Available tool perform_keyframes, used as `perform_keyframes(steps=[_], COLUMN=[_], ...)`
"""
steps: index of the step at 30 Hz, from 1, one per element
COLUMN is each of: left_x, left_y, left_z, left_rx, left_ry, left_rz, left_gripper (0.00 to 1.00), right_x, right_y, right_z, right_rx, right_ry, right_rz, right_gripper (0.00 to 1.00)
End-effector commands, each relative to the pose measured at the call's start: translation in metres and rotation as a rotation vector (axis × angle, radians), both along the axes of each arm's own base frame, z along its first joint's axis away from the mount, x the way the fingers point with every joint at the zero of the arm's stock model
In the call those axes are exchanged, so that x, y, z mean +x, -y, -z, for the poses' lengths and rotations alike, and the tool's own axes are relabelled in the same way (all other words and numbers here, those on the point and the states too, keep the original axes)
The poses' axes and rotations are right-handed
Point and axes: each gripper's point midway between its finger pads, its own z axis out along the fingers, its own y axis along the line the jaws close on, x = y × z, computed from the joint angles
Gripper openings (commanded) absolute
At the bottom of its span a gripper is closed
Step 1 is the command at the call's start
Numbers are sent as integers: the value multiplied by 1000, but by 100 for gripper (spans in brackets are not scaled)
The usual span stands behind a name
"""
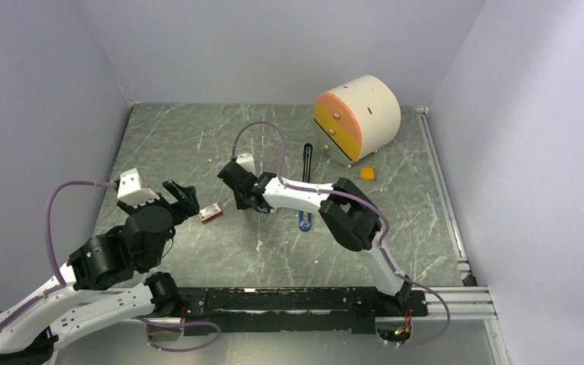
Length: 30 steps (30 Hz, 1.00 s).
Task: Load the staples into the stapler
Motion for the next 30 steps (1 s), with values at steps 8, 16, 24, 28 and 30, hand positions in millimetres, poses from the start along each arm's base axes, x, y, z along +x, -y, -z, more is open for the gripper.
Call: perform_keyframes(steps=[8, 16, 24, 28, 30], left_x=[1, 1, 1, 1, 1], left_y=[-1, -2, -2, -2, -2], left_z=[-1, -1, -1, 0, -1], left_rx=[-9, -7, -11, -10, -9], left_ry=[6, 5, 5, 4, 4], left_rz=[-13, -14, -13, -13, -13], left_gripper=[89, 89, 89, 89, 89], right_x=[9, 4, 6, 9, 11], right_y=[-2, -1, 1, 1, 0], right_z=[6, 18, 17, 10, 4], right_rx=[-32, -34, -38, -29, -17], right_ry=[15, -35, -30, -11, 2], right_rz=[5, 6, 20, 26, 26], right_gripper=[31, 31, 25, 23, 22])
